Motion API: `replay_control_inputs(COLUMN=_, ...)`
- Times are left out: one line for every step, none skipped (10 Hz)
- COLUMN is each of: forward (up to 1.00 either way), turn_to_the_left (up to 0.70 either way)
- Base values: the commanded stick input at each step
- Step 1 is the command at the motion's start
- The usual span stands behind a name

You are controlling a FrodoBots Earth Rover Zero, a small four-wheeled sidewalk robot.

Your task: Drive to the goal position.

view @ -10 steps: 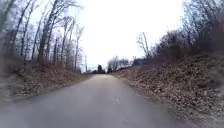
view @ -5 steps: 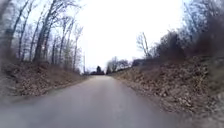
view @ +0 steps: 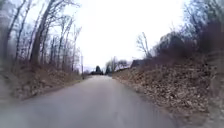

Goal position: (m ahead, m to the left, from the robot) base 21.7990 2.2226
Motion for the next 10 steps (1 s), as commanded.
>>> replay_control_inputs(forward=0.85, turn_to_the_left=0.02)
replay_control_inputs(forward=0.85, turn_to_the_left=0.02)
replay_control_inputs(forward=0.85, turn_to_the_left=0.02)
replay_control_inputs(forward=0.75, turn_to_the_left=0.02)
replay_control_inputs(forward=0.70, turn_to_the_left=0.02)
replay_control_inputs(forward=0.70, turn_to_the_left=0.07)
replay_control_inputs(forward=0.70, turn_to_the_left=0.37)
replay_control_inputs(forward=0.70, turn_to_the_left=0.30)
replay_control_inputs(forward=0.70, turn_to_the_left=0.02)
replay_control_inputs(forward=0.70, turn_to_the_left=0.02)
